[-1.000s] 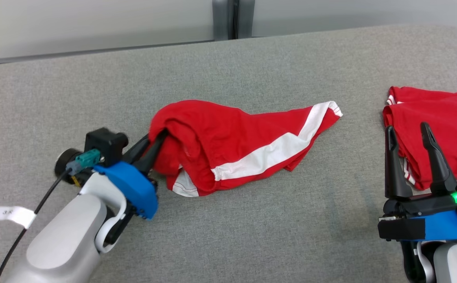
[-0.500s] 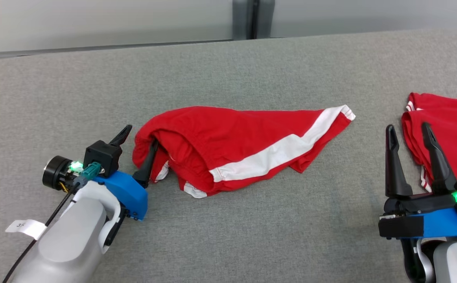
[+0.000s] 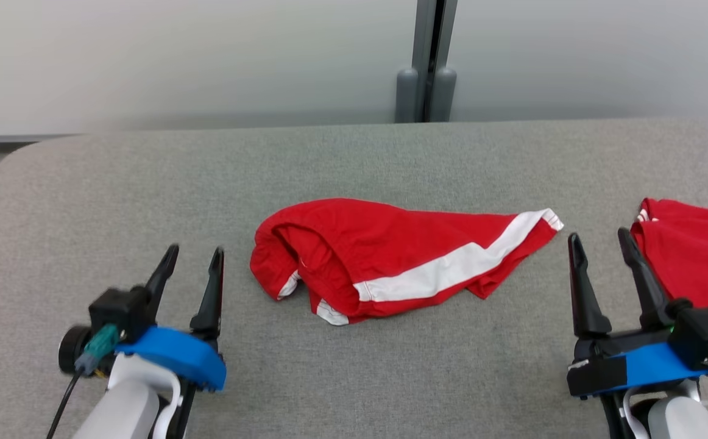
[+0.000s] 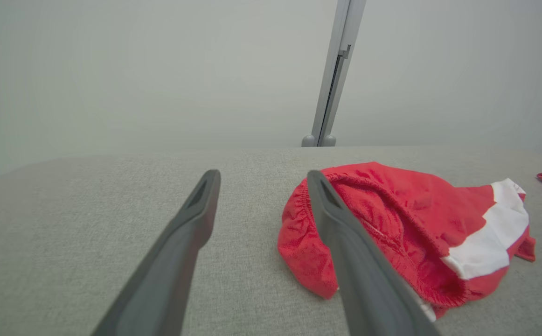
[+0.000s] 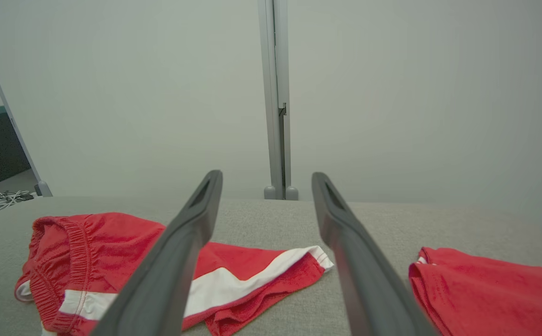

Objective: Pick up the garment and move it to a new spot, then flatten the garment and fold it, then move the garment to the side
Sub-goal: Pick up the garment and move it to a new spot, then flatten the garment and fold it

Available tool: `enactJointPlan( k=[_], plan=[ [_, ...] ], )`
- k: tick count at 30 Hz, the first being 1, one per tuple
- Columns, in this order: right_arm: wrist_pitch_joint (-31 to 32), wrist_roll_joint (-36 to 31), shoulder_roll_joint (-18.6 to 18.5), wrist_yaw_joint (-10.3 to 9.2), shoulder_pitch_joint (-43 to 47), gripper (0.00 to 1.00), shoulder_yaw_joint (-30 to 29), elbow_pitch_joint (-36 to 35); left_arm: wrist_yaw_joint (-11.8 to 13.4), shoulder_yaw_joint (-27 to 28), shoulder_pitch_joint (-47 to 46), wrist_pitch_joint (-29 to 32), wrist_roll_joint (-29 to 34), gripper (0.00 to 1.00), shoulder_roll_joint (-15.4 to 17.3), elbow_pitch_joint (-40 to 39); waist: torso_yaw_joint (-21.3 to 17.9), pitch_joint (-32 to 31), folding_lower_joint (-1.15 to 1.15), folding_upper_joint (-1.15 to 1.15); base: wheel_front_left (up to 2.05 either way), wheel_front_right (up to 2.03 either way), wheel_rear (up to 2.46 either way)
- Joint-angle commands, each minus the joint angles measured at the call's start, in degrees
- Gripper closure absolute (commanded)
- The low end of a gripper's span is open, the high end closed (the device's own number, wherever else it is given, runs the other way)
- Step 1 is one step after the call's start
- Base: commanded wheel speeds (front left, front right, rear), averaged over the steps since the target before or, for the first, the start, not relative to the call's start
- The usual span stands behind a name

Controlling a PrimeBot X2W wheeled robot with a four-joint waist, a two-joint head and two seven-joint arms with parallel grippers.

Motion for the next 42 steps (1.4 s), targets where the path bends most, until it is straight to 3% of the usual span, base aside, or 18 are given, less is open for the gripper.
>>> enactJointPlan(
  k=[1, 7, 16, 28, 42],
  plan=[
    [-0.28, 0.08, -0.1, 0.01, 1.03, 0.0, 0.17, 0.74, 0.78, 1.36, 2.45, -0.24, 0.46, 0.0, -0.31, -1.25, -0.17, -1.35, 0.0, 0.0, 0.0, 0.0, 0.0],
    [-1.13, 0.86, -0.08, 0.01, 3.47, 0.0, 1.57, 3.44, 3.24, 6.12, 12.04, -0.24, 3.11, 0.0, -1.44, -6.9, 0.93, -4.79, 0.0, 0.0, 0.0, 0.0, 0.0],
    [-2.24, 2.15, -0.12, 0.01, 6.78, 0.0, 3.83, 8.14, 5.62, 11.34, 20.51, -0.26, 5.42, 0.0, -5.85, -14.4, 1.95, -6.79, 0.0, 0.0, 0.0, 0.0, 0.0],
    [-2.69, 2.05, -0.11, 0.01, 5.56, 0.0, 3.21, 14.28, 4.63, 13.05, 23.62, -0.25, 7.68, 0.0, -7.37, -15.69, 1.84, -7.3, 0.0, 0.0, 0.0, 0.0, 0.0],
    [-2.69, 1.4, -0.11, 0.01, 4.78, 0.0, 2.75, 14.46, 4.01, 12.39, 22.56, -0.26, 7.58, 0.0, -7.36, -13.45, 1.92, -7.1, 0.0, 0.0, 0.0, 0.0, 0.0]
  ],
)
